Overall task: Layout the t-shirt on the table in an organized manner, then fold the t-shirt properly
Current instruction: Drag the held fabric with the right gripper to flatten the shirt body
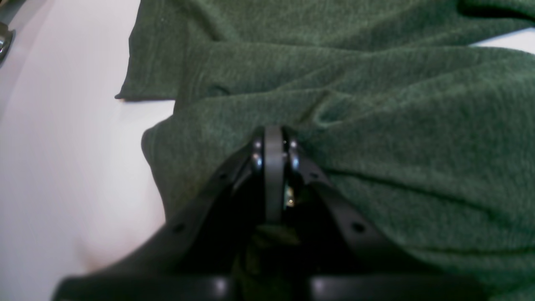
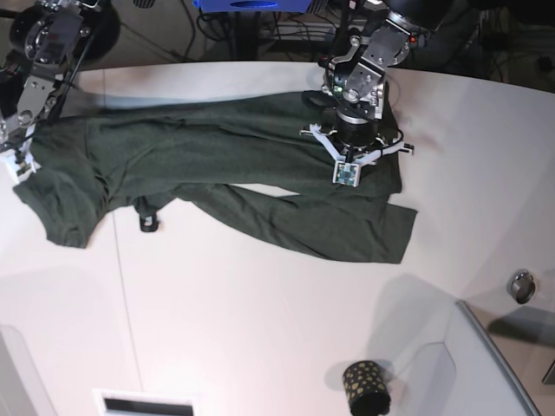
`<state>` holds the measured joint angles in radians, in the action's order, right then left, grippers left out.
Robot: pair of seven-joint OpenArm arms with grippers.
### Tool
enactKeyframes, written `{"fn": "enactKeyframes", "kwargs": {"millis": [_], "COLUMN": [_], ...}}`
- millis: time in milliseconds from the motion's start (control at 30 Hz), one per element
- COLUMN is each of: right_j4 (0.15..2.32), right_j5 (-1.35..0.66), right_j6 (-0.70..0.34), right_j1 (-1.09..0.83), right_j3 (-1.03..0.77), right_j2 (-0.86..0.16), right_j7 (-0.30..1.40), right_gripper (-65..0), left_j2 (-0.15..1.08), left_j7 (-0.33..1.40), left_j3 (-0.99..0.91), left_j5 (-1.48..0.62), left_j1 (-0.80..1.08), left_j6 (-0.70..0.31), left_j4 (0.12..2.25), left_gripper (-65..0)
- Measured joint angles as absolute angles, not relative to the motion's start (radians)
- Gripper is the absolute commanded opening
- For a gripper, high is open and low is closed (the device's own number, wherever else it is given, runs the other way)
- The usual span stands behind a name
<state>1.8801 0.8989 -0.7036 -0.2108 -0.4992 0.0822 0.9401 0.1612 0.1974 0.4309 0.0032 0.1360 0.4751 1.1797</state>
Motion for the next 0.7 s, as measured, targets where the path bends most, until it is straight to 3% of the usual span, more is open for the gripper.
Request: {"fn": "enactKeyframes", "kwargs": {"millis": [300,400,433,500,600,633,700], "right_j4": [1.589,1.528,1.524,1.535,1.605,1.631,1.708], "right_j5": [0.881,0.729,0.706,0.712,0.717,0.714,0.701], "right_j6": [-0.704,-0.707,-0.707,-0.705,-0.704,-0.703,-0.700], "right_j1": [-0.204,-0.186,-0.181,-0.180,-0.190,-0.193,-0.203], "right_j3": [-0.513,-0.558,-0.591,-0.642,-0.662,-0.664,-0.663], "right_j2": [0.075,0.077,0.085,0.083,0.073,0.073,0.090], "right_j7": [0.936,0.916,0.918,0.929,0.940,0.932,0.927], "right_gripper": [-63.5,-61.2,-57.8,-44.1,-16.1,-11.1,-9.8], "left_j2": [0.165,0.190,0.196,0.202,0.205,0.205,0.208], "left_j7": [0.198,0.191,0.193,0.197,0.211,0.214,0.227], "left_j3": [0.431,0.433,0.431,0.407,0.337,0.320,0.294], "left_j5": [0.003,-0.001,-0.001,-0.002,-0.009,-0.007,-0.009], "left_j1": [0.136,0.146,0.153,0.171,0.202,0.209,0.213], "left_j6": [0.475,0.469,0.469,0.468,0.465,0.464,0.465], "left_j4": [1.180,1.187,1.194,1.211,1.236,1.241,1.247], "left_gripper": [-65.0,-65.0,-65.0,-65.0,-65.0,-65.0,-65.0]}}
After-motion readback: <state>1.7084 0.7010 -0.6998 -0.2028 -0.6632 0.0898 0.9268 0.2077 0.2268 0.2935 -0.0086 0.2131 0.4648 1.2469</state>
